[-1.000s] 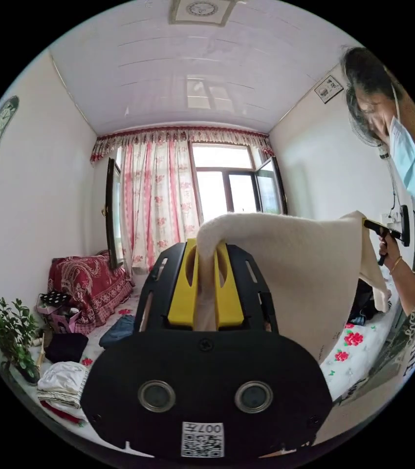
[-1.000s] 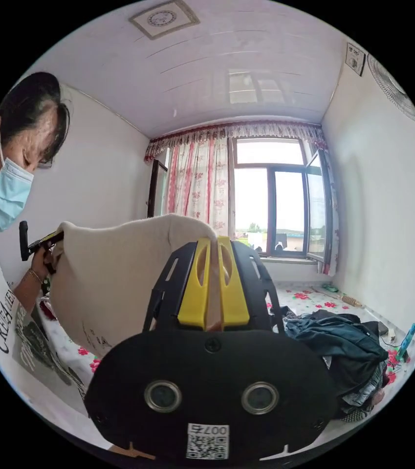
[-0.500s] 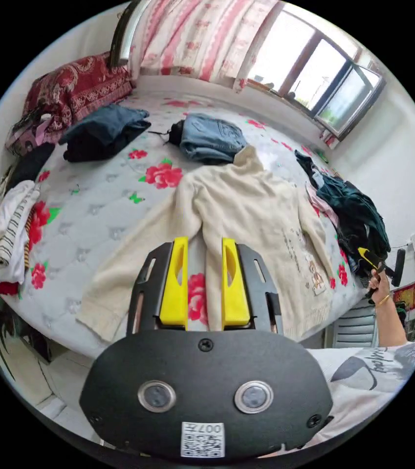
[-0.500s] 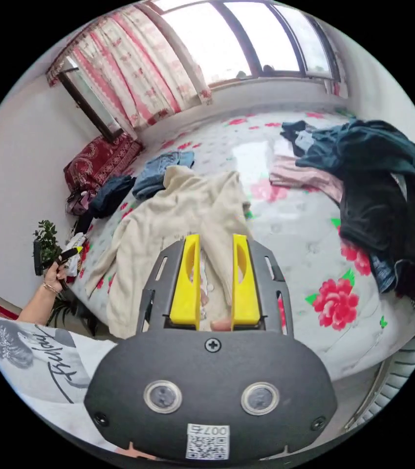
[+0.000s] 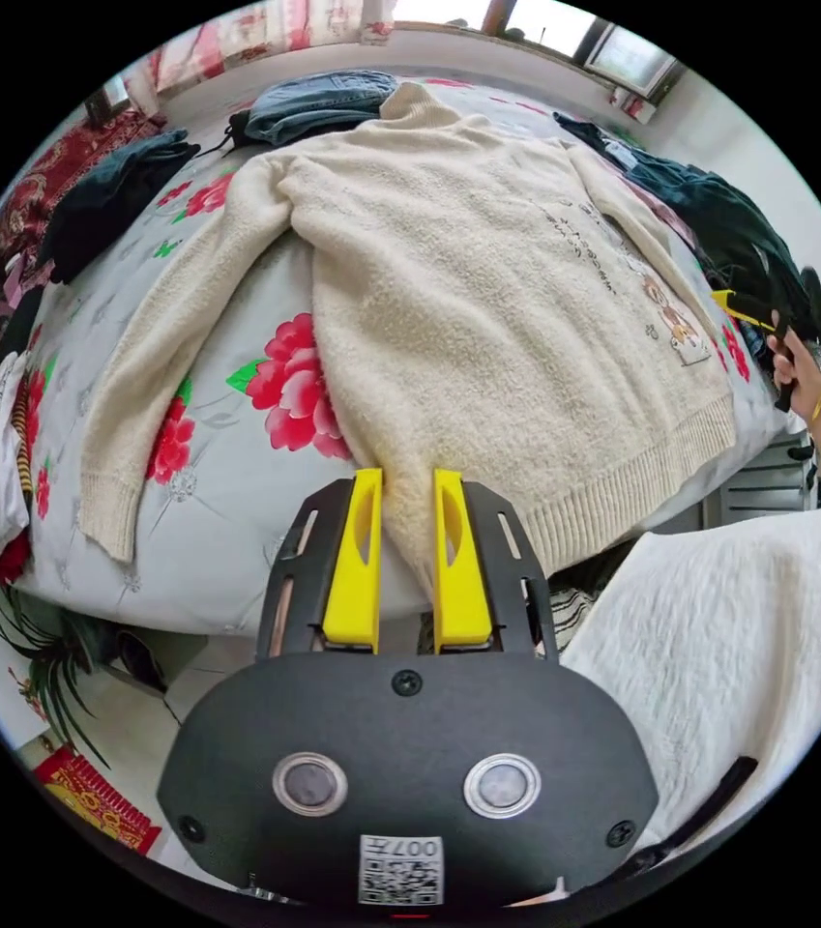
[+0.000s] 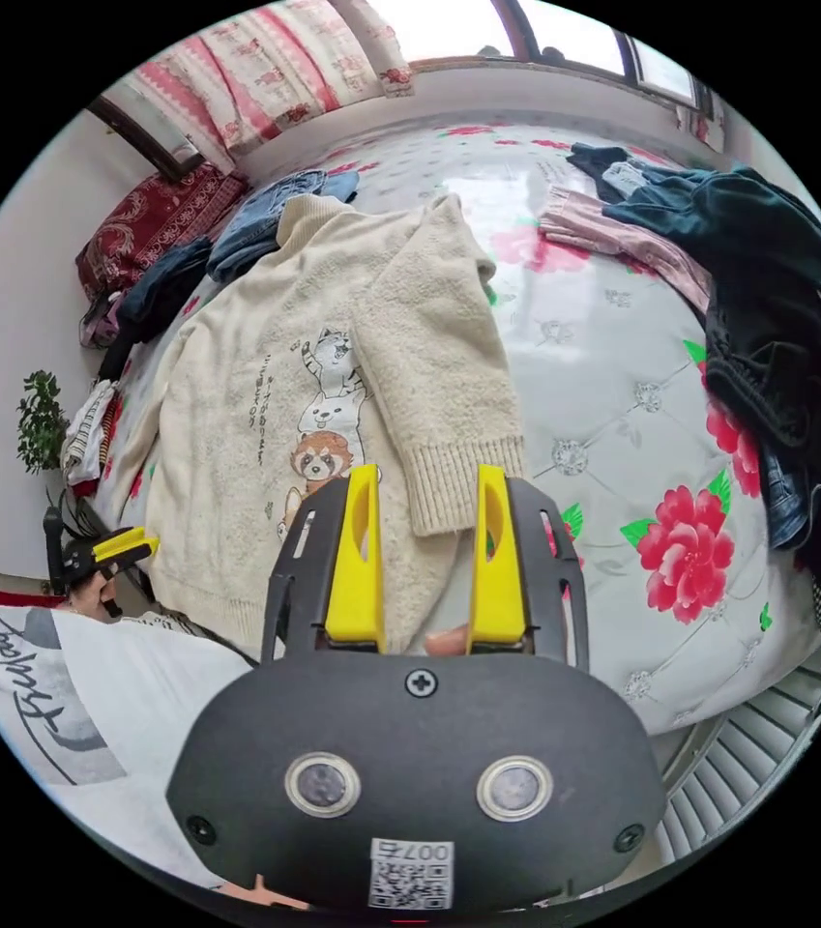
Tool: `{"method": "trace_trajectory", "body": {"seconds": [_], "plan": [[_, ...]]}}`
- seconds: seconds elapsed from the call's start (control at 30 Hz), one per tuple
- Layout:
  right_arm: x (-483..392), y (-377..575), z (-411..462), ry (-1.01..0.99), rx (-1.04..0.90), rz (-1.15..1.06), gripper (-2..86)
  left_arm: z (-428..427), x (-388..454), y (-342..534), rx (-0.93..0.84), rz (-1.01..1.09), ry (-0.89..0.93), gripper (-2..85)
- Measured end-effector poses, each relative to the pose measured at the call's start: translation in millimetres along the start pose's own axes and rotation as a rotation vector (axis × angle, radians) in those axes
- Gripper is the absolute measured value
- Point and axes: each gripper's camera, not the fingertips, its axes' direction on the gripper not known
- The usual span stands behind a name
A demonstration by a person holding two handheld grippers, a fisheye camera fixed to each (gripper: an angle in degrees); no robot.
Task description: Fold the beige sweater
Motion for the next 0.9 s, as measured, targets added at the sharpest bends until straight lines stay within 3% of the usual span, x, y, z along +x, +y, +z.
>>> {"method": "trace_trajectory", "body": {"seconds": [0.07, 0.2, 0.27, 0.33, 0.43, 0.57, 0.73, 0.83, 0.9], "plan": [[10, -13, 35, -0.007, -0.151, 0.036, 9.2, -1, 0, -7, -0.014, 0.009, 0.011, 6.5], [27, -36, 18, -0.024, -0.193, -0.025, 7.9, -5, -12, -20, -0.048, -0.054, 0.073, 5.1], [43, -39, -35, 0.12, 0.025, 0.011, 7.5, -7, -14, -20, -0.047, -0.055, 0.096, 5.0], [82, -25, -122, 0.303, 0.363, 0.229, 7.7, -10, -15, -17, -0.034, -0.069, 0.083, 5.0], [132, -2, -179, 0.187, 0.486, 0.323, 7.8, -14, -18, -9, 0.013, -0.136, 0.102, 5.8], [144, 34, -163, 0.031, 0.374, 0.228, 8.2, -18, -20, -6, 0.035, -0.177, 0.133, 10.4], [105, 116, -48, -0.223, 0.026, 0.101, 8.6, -15, -8, -18, -0.038, -0.111, 0.06, 14.5], [84, 138, -19, -0.241, -0.016, 0.105, 7.8, -17, -3, -26, -0.07, -0.082, 0.016, 12.2], [76, 137, -25, -0.215, 0.004, 0.076, 5.3, -20, -4, -32, -0.078, -0.049, 0.099, 6.0]]}}
